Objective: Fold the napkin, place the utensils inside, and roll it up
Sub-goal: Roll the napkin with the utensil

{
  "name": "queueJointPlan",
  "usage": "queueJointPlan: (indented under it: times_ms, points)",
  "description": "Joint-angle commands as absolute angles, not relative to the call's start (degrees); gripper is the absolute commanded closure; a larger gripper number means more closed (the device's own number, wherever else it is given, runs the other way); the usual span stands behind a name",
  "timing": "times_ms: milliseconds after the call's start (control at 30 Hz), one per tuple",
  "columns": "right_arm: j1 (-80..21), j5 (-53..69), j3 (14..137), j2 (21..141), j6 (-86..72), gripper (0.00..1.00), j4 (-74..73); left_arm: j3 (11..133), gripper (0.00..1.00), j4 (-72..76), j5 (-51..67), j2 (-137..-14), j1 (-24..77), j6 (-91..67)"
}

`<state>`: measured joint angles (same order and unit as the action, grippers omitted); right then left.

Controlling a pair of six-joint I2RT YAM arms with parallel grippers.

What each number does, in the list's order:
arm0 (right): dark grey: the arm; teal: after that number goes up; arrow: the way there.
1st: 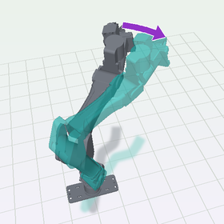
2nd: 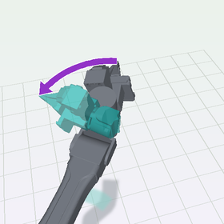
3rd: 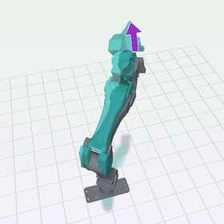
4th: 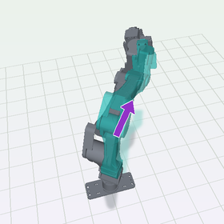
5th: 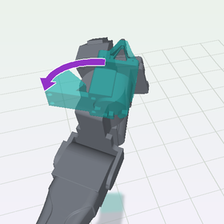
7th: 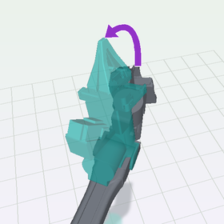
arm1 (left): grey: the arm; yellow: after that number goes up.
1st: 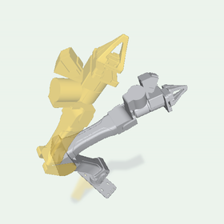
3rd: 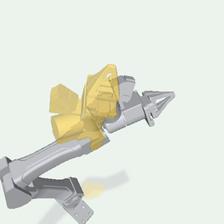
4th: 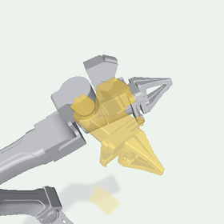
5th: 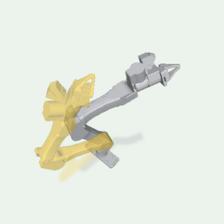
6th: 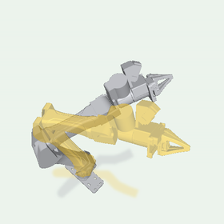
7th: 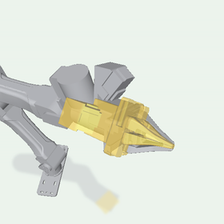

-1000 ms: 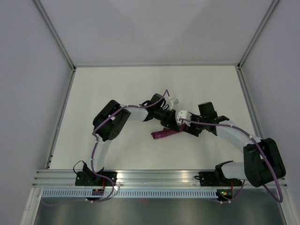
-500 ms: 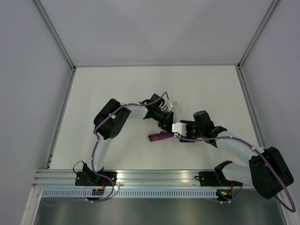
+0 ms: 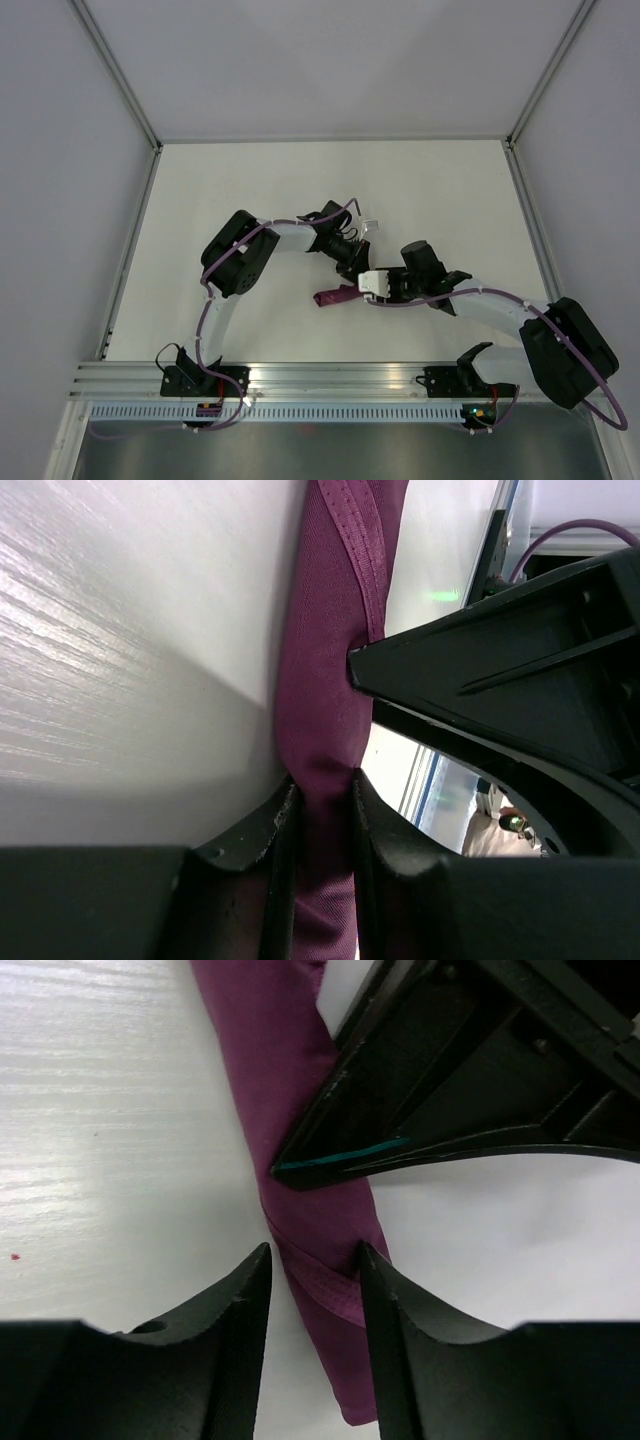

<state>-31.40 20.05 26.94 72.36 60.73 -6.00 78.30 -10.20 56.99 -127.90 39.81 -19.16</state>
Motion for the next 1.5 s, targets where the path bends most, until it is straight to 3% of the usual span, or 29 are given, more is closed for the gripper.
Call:
queueJointPlan:
  times_ms: [0, 100, 200, 467, 700, 1067, 1467]
  points:
    - [-31.55, 18.81, 27.25, 74.62, 61.79, 0.56, -5.19, 77.17, 0.73, -18.98, 48.77, -132.19, 39.99, -13.19]
    - [-31.64, 18.46, 27.33, 75.41, 62.05, 0.68, -5.62, 77.96, 0.72, -20.03, 48.87, -132.01, 39.82, -12.4]
    - [-31.55, 18.19, 27.51, 75.67, 62.49, 0.71, -6.24, 78.22, 0.69, -20.39, 47.64, -130.96, 39.55, -12.13]
    - [-31.55, 17.84, 30.06, 77.25, 63.72, 0.77, -10.54, 77.52, 0.6, -19.16, 38.0, -122.97, 37.44, -11.43]
    - [-31.55, 17.67, 32.6, 79.01, 64.42, 0.78, -13.88, 74.89, 0.59, -15.47, 29.98, -115.5, 35.42, -11.87]
    - [-31.55, 18.46, 39.81, 85.6, 65.3, 0.79, -22.14, 51.97, 0.54, 8.24, 10.39, -93.18, 31.73, -15.56]
    - [-31.38, 20.03, 50.79, 93.95, 66.09, 0.8, -32.51, 26.91, 0.42, 35.23, 2.02, -71.47, 33.13, -14.06]
